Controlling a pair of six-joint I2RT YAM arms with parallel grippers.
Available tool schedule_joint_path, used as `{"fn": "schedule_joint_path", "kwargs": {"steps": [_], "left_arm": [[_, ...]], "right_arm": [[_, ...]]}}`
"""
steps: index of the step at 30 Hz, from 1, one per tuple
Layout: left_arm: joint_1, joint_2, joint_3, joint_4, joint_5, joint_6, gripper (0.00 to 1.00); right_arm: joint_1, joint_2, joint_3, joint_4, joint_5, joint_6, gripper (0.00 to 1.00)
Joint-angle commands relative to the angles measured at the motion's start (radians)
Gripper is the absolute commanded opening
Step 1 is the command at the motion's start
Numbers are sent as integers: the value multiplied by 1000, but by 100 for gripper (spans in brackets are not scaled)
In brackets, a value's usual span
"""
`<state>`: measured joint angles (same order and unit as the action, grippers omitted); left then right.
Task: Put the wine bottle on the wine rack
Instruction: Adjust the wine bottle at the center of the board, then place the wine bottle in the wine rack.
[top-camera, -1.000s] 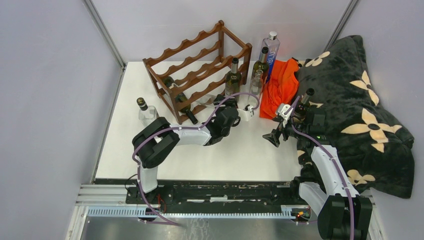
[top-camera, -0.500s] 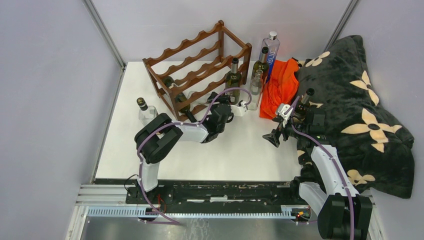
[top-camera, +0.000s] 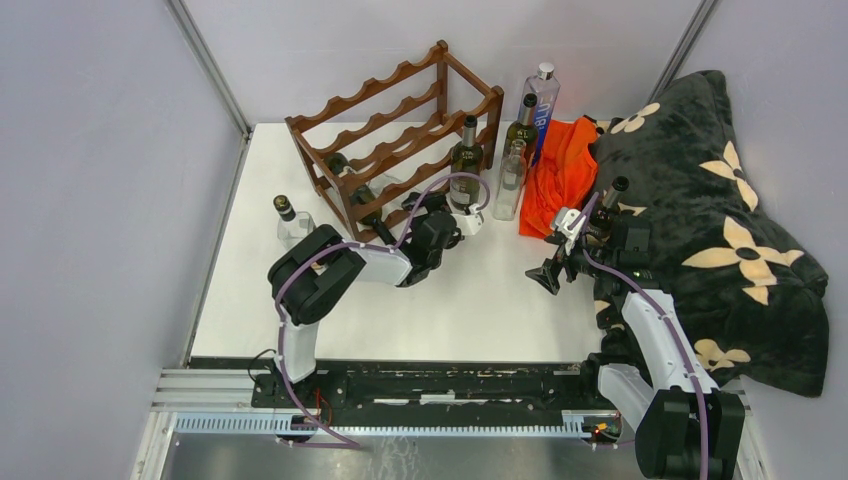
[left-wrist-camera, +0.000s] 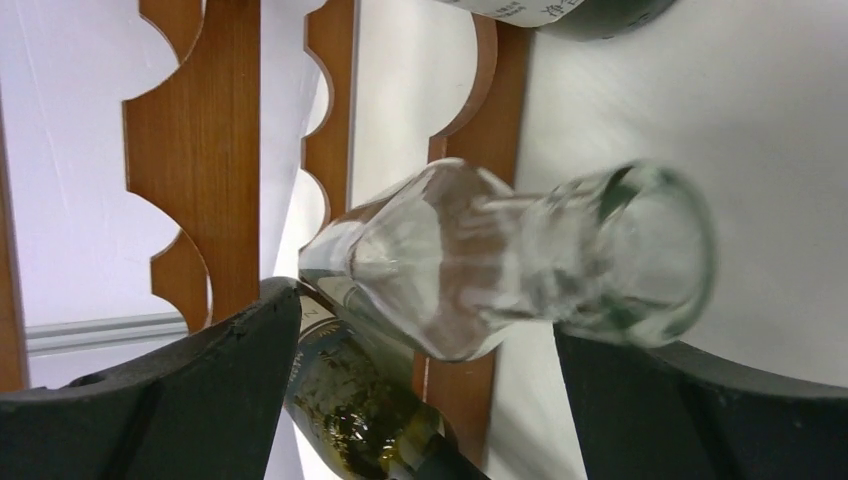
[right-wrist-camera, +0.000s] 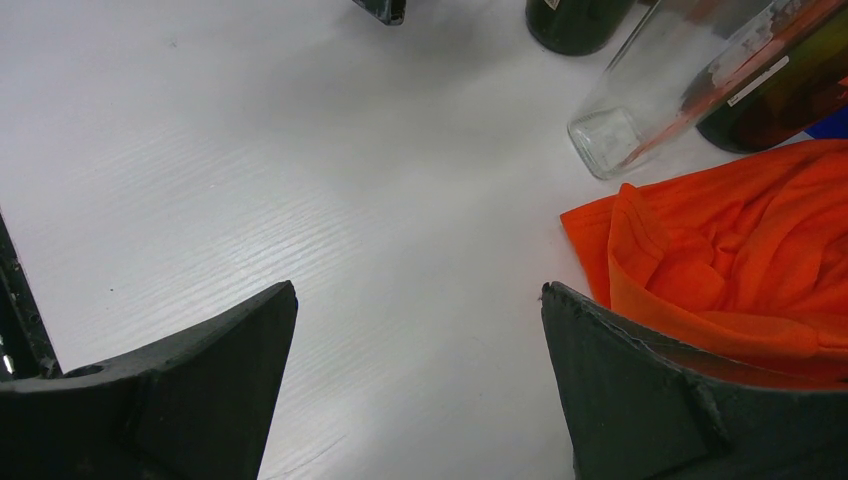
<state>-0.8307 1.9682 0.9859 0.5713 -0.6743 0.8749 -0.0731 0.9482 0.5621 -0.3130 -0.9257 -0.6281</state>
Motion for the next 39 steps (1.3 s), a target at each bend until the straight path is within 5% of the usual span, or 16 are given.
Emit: {"fn": "schedule_joint_path", "kwargs": {"steps": [1, 19, 39], "left_arm": [[-4, -72, 12, -57, 2, -140, 100], [-11, -291, 29, -449, 193, -406, 100], [-12, -564, -7, -625, 377, -713, 100]], "right_arm": [[-2, -12, 10, 11, -5, -17, 98], [-2, -19, 12, 3, -12, -21, 98], [-2, -16, 10, 2, -10, -25, 98]]}}
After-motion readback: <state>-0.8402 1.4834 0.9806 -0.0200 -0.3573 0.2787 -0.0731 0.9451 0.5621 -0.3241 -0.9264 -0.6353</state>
